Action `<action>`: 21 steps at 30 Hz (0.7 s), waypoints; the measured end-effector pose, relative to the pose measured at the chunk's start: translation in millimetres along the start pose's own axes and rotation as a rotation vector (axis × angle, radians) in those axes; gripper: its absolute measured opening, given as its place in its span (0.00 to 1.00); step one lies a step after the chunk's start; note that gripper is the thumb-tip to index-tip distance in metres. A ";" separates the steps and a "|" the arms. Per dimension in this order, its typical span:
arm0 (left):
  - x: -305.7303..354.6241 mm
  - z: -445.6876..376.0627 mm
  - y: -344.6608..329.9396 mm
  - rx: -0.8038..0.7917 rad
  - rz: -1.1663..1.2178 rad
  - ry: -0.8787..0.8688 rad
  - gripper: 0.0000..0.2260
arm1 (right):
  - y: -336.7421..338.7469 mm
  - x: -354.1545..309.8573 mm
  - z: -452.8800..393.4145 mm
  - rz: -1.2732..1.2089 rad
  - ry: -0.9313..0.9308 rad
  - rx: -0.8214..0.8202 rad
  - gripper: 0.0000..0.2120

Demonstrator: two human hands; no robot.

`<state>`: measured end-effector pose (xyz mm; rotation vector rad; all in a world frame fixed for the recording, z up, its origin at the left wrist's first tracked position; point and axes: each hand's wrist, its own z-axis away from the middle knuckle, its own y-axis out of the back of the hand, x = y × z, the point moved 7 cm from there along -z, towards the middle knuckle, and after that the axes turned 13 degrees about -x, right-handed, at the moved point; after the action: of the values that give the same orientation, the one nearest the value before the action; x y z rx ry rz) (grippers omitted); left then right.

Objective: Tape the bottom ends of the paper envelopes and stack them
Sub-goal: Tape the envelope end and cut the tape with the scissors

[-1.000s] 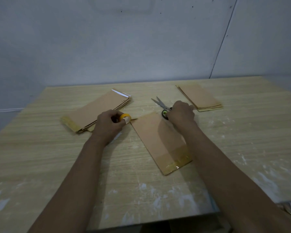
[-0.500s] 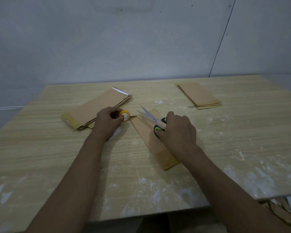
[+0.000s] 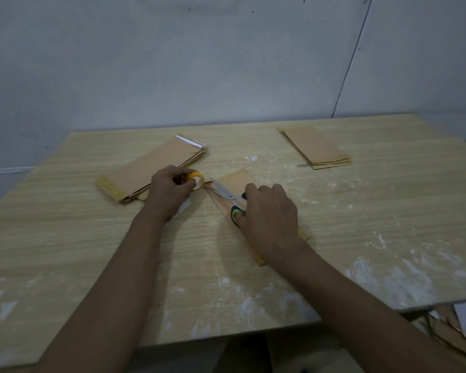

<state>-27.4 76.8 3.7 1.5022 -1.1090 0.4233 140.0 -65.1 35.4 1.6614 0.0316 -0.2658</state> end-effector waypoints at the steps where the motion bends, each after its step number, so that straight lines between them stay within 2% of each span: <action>1: 0.4 0.0 0.2 -0.002 -0.001 -0.005 0.10 | 0.6 -2.6 -1.5 0.007 0.010 0.004 0.13; 13: -0.5 -1.7 1.1 -0.012 -0.026 -0.026 0.10 | 7.3 -22.5 -14.6 0.078 0.112 0.066 0.03; 15: -1.8 -2.1 0.5 -0.013 -0.028 -0.020 0.10 | 13.0 -27.3 -12.7 0.093 0.145 0.112 0.06; 19: -2.8 -3.6 0.5 -0.015 -0.023 -0.026 0.11 | 2.7 -27.6 -15.7 0.140 0.191 -0.032 0.06; 21: -4.5 -3.8 2.7 0.005 0.011 -0.029 0.11 | 0.0 -23.3 -18.3 0.104 0.192 -0.034 0.03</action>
<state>-30.6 82.4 2.7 1.5117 -1.1408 0.4134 120.2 -43.9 41.4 1.6439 0.0931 -0.0266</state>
